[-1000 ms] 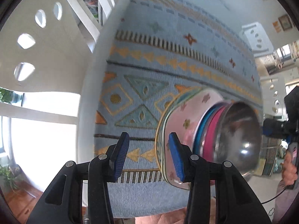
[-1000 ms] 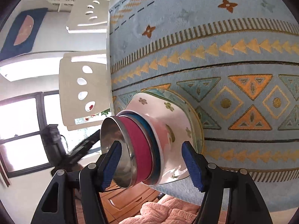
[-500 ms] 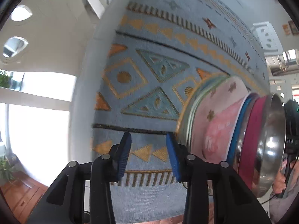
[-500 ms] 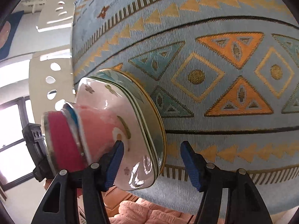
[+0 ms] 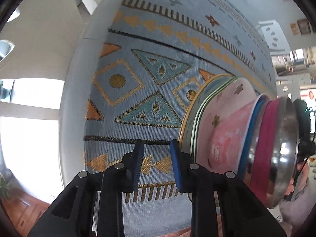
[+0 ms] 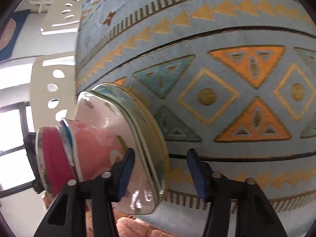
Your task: Organize plates and bowls
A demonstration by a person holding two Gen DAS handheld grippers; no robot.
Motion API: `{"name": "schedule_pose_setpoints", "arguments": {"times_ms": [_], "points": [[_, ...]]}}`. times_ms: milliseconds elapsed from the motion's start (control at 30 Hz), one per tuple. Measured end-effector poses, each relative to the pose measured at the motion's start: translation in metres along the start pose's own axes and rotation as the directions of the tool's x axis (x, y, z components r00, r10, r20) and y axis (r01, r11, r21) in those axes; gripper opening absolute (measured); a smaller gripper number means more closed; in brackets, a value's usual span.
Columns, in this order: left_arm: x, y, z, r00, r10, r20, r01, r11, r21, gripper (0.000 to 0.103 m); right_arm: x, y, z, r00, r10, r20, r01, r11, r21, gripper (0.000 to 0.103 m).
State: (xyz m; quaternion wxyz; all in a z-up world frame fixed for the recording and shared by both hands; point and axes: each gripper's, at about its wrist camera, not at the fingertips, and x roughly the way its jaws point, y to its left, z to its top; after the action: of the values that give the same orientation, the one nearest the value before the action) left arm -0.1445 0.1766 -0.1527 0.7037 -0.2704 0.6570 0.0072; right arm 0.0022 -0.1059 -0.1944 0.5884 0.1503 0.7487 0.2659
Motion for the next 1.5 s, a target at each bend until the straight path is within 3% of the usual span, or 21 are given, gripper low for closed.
{"name": "schedule_pose_setpoints", "arguments": {"times_ms": [67, 333, 600, 700, 867, 1033, 1100, 1233, 1500], "points": [[0.003, -0.002, 0.0, 1.0, -0.006, -0.005, 0.006, 1.0, 0.01, 0.018, 0.003, 0.001, 0.003, 1.0, 0.024, 0.007, -0.024, 1.0, 0.003, 0.047], [-0.004, 0.007, 0.002, 0.998, -0.054, 0.013, 0.054, 0.999, -0.004, 0.017, 0.014, 0.0, 0.015, 0.995, 0.098, 0.006, -0.098, 0.995, 0.036, 0.047], [-0.017, 0.006, -0.008, 0.993, -0.113, 0.022, 0.113, 0.993, 0.016, 0.018, 0.02, 0.003, 0.017, 0.994, 0.105, -0.01, -0.105, 0.994, 0.044, 0.047], [-0.02, -0.006, -0.008, 0.997, -0.074, 0.024, 0.073, 0.996, 0.051, 0.017, 0.02, 0.003, 0.018, 0.995, 0.1, -0.015, -0.099, 0.994, 0.044, 0.047], [-0.027, -0.006, -0.003, 0.993, -0.113, 0.037, 0.112, 0.993, 0.04, 0.02, 0.023, 0.007, 0.019, 0.995, 0.097, -0.019, -0.096, 0.995, 0.04, 0.047], [-0.009, -0.02, 0.0, 0.99, -0.135, -0.029, 0.137, 0.988, 0.07, 0.02, 0.023, 0.007, 0.017, 0.996, 0.091, -0.027, -0.09, 0.996, 0.029, 0.047], [0.002, -0.025, 0.0, 0.994, -0.097, -0.046, 0.1, 0.991, 0.085, 0.023, 0.024, 0.006, 0.015, 0.994, 0.098, -0.039, -0.097, 0.995, 0.029, 0.047], [0.015, -0.015, 0.003, 0.982, -0.18, -0.06, 0.18, 0.984, -0.007, 0.022, 0.027, -0.001, 0.01, 0.989, 0.142, -0.047, -0.139, 0.988, 0.06, 0.044], [0.024, -0.034, 0.015, 0.989, -0.123, -0.08, 0.127, 0.991, 0.04, 0.022, 0.028, -0.018, 0.004, 0.975, 0.219, -0.03, -0.211, 0.962, 0.173, 0.043]]}}
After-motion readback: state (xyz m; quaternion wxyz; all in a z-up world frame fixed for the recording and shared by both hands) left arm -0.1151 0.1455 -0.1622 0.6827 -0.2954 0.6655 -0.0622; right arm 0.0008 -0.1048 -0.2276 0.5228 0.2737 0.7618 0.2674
